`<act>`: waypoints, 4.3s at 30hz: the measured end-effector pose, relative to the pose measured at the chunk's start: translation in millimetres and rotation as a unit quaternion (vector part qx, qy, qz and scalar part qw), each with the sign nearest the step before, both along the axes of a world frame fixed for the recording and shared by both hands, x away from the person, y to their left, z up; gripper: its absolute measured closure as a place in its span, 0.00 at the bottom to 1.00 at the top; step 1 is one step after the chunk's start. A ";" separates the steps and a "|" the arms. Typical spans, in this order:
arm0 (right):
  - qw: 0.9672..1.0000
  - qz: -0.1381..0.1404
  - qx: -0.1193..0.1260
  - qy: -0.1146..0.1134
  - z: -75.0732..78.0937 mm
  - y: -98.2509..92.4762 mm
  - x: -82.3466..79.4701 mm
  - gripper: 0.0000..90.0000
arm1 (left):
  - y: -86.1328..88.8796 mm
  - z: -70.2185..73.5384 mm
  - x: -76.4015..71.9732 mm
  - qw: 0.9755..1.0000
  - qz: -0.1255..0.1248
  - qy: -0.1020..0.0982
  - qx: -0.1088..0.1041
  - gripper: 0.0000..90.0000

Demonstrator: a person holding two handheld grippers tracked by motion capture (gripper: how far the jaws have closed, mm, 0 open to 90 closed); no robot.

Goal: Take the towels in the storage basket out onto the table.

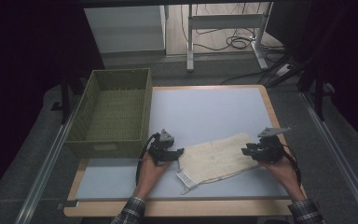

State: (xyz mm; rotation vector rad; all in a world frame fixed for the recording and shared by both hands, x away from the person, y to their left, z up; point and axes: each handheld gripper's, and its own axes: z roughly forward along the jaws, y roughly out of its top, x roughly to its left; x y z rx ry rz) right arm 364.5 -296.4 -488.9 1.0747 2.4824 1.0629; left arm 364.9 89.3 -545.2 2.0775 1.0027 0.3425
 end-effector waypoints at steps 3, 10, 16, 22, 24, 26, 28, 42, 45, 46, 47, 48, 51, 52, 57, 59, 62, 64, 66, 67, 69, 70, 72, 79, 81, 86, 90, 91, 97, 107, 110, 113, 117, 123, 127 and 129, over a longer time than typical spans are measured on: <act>1.000 0.016 0.008 0.004 -2.1 5.1 -11.5 0.71 | 0.1 0.0 0.0 1.000 0.000 0.000 0.000 0.47; 0.998 0.058 0.014 0.019 -11.2 28.3 -35.2 0.71 | 0.1 -0.1 0.1 1.000 0.001 0.000 0.000 0.48; 0.995 0.098 0.019 0.028 -18.3 56.0 -50.0 0.73 | 0.4 -0.1 0.4 1.000 0.000 0.000 0.001 0.48; 0.990 0.137 0.009 0.040 -25.0 90.7 -63.2 0.73 | 0.8 0.1 0.5 1.000 -0.001 0.000 0.004 0.48; 0.988 0.149 0.005 0.039 -25.6 103.1 -67.0 0.73 | 0.6 0.1 0.4 1.000 -0.001 0.001 0.003 0.48; 0.987 0.158 0.003 0.037 -25.8 112.3 -69.5 0.72 | 0.5 0.0 0.3 1.000 0.000 0.001 0.001 0.48; 0.985 0.168 0.001 0.037 -26.1 122.6 -72.2 0.71 | 0.6 0.0 0.4 1.000 0.000 0.001 0.002 0.48; 0.978 0.205 -0.016 0.044 -32.6 181.1 -81.5 0.62 | 1.1 0.1 0.7 1.000 -0.001 0.002 0.002 0.48; 0.979 0.200 -0.042 0.023 -34.0 190.3 -83.3 0.61 | 1.1 0.1 0.8 1.000 -0.001 0.002 0.003 0.48; 0.978 0.200 -0.052 0.015 -33.9 192.0 -84.0 0.65 | 1.1 0.1 0.7 1.000 -0.001 0.002 0.003 0.48; 0.978 0.198 -0.060 0.009 -33.8 192.7 -84.6 0.68 | 1.1 0.1 0.7 1.000 -0.001 0.002 0.003 0.48; 0.978 0.197 -0.066 0.003 -33.7 193.0 -84.8 0.72 | 1.0 0.1 0.7 1.000 -0.001 0.002 0.003 0.48; 0.981 0.184 -0.070 0.008 -32.9 190.0 -79.3 0.90 | 0.8 0.1 0.4 1.000 0.000 0.002 0.003 0.48; 0.981 0.181 -0.061 0.020 -32.9 187.9 -75.4 0.93 | 0.7 0.2 0.4 1.000 0.000 0.002 0.003 0.48; 0.982 0.177 -0.028 0.056 -33.8 182.1 -67.2 0.95 | 1.0 0.8 -0.8 1.000 -0.030 -0.003 -0.004 0.67; 0.981 0.178 -0.002 0.081 -35.2 176.5 -62.1 0.95 | -1.8 1.5 -3.4 0.999 -0.052 -0.011 0.000 0.90; 0.979 0.177 0.026 0.098 -36.8 172.2 -59.6 0.95 | -3.0 2.5 -7.7 0.999 -0.034 -0.024 0.004 0.97; 0.979 0.179 0.029 0.091 -34.7 174.9 -61.2 0.95 | 0.2 4.3 -12.0 0.999 -0.017 -0.034 -0.006 0.97; 0.979 0.185 0.033 0.084 -31.3 178.9 -62.3 0.95 | 3.7 7.9 -15.8 0.999 -0.006 -0.041 -0.014 0.97; 0.978 0.189 0.033 0.077 -28.4 182.2 -63.4 0.95 | 4.7 10.1 -17.2 0.999 -0.002 -0.045 -0.016 0.97; 0.979 0.193 0.027 0.062 -22.6 184.8 -65.6 0.95 | 5.3 15.1 -17.6 0.998 0.000 -0.050 -0.023 0.97; 0.979 0.193 0.029 0.057 -19.4 183.8 -66.2 0.95 | 4.5 17.5 -16.7 0.998 -0.001 -0.052 -0.028 0.97; 0.981 0.186 0.035 0.050 -13.1 178.1 -67.0 0.95 | -0.3 22.3 -14.2 0.998 -0.005 -0.057 -0.030 0.97; 0.986 0.145 0.067 0.049 -2.1 143.0 -61.4 0.94 | -27.6 32.3 -4.2 0.997 -0.024 -0.070 -0.011 0.97; 0.987 0.135 0.066 0.047 -2.0 134.4 -59.8 0.94 | -33.9 34.1 -0.6 0.997 -0.027 -0.072 -0.011 0.97; 0.990 0.111 0.072 0.042 -2.9 115.9 -56.9 0.94 | -51.5 38.4 9.2 0.996 -0.037 -0.077 -0.001 0.97; 0.992 0.092 0.078 0.037 -2.7 100.9 -56.0 0.93 | -67.9 40.7 16.0 0.996 -0.049 -0.078 0.007 0.96; 0.993 0.087 0.078 0.036 -2.8 97.2 -55.8 0.93 | -70.9 41.0 16.9 0.996 -0.050 -0.078 0.008 0.96; 0.994 0.057 0.087 0.034 -3.5 70.8 -55.4 0.93 | -97.8 42.6 24.7 0.994 -0.069 -0.084 0.010 0.96; 0.996 0.017 0.087 0.020 -2.4 30.9 -58.6 0.93 | -139.4 49.0 38.8 0.991 -0.102 -0.087 0.010 0.96; 0.996 0.004 0.086 0.015 -2.8 19.3 -57.5 0.93 | -151.6 51.0 43.9 0.990 -0.109 -0.087 0.014 0.96; 0.996 -0.006 0.089 0.017 -3.9 10.6 -56.5 0.93 | -163.2 52.2 48.0 0.989 -0.117 -0.086 0.021 0.96; 0.996 -0.020 0.082 0.016 -6.4 -0.6 -53.4 0.93 | -177.6 51.8 54.7 0.989 -0.122 -0.081 0.025 0.96; 0.996 -0.037 0.077 0.019 -11.5 -12.0 -48.5 0.92 | -192.1 45.4 62.7 0.989 -0.125 -0.071 0.034 0.96; 0.995 -0.047 0.080 0.020 -12.8 -18.3 -46.1 0.92 | -199.4 41.4 66.6 0.990 -0.124 -0.067 0.029 0.96; 0.995 -0.049 0.080 0.021 -12.9 -20.7 -45.6 0.92 | -202.5 40.7 67.6 0.990 -0.125 -0.064 0.028 0.95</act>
